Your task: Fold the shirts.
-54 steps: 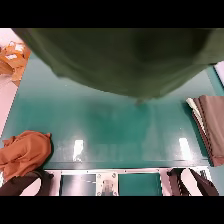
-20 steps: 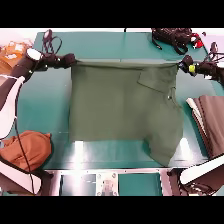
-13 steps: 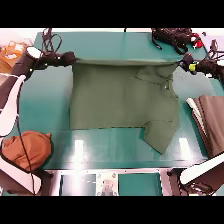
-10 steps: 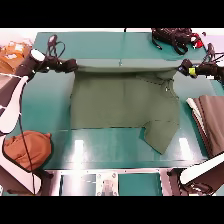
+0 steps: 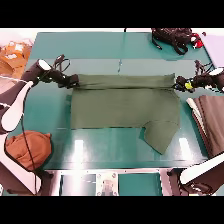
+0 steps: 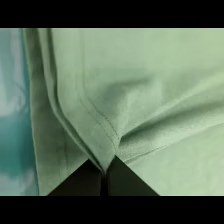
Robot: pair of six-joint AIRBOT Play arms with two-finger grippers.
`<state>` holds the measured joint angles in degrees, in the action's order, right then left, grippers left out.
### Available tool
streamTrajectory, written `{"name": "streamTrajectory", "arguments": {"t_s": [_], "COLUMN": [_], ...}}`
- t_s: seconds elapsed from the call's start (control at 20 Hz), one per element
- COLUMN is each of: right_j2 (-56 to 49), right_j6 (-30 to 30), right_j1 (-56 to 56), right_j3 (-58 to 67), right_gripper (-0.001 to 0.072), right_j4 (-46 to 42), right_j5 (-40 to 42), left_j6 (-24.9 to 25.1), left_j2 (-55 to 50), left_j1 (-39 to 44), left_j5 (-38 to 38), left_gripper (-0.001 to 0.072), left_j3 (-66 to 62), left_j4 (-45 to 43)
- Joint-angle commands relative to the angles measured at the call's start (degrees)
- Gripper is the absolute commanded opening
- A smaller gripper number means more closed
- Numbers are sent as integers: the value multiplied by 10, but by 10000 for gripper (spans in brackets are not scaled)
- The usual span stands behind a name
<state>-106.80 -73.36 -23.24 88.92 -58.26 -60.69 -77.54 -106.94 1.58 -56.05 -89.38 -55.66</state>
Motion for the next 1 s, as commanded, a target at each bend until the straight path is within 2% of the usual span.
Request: {"name": "streamTrajectory", "arguments": {"t_s": [0.0, 0.1, 0.15, 0.2, 0.3, 0.35, 0.4, 0.45, 0.5, 0.55, 0.65, 0.75, 0.8, 0.95], "right_j2": [0, 0, 0, 1, 6, 15, 27, 43, 60, 78, 121, 186, 222, 360], "right_j6": [-2, -2, -2, -12, -36, -58, -79, -95, -105, -107, -107, -117, -117, -155], "right_j1": [1, 3, 3, 0, -7, -13, -20, -27, -34, -42, -57, -77, -90, -145], "right_j3": [-8, -8, -5, 4, 35, 52, 66, 71, 70, 67, 33, -47, -93, -261], "right_gripper": [20, 21, 56, 146, 240, 302, 306, 304, 267, 166, 44, 21, 20, 21], "right_j4": [-3, -3, -3, -7, -23, -45, -72, -92, -108, -115, -115, -115, -118, -142], "right_j5": [0, 0, -6, -19, -65, -91, -116, -137, -157, -185, -224, -229, -228, -206], "left_j6": [-6, -7, -13, -23, -35, -35, -50, -66, -76, -87, -97, -101, -95, -79], "left_j2": [-1, -1, -1, 0, 2, 2, 2, 2, 2, 4, 17, 49, 83, 216], "left_j1": [0, 0, 0, 0, 0, 0, 0, 0, 0, 0, 0, 0, 0, 0], "left_j5": [-5, -22, -37, -56, -122, -171, -228, -274, -317, -350, -399, -427, -420, -346], "left_gripper": [23, 23, 26, 36, 37, 260, 672, 689, 688, 689, 688, 629, 629, 629], "left_j3": [12, 12, 12, 9, -6, -23, -43, -63, -80, -91, -88, -57, -20, 142], "left_j4": [27, 44, 47, 47, 45, 39, 30, 21, 15, 9, 0, -2, -3, -42]}}
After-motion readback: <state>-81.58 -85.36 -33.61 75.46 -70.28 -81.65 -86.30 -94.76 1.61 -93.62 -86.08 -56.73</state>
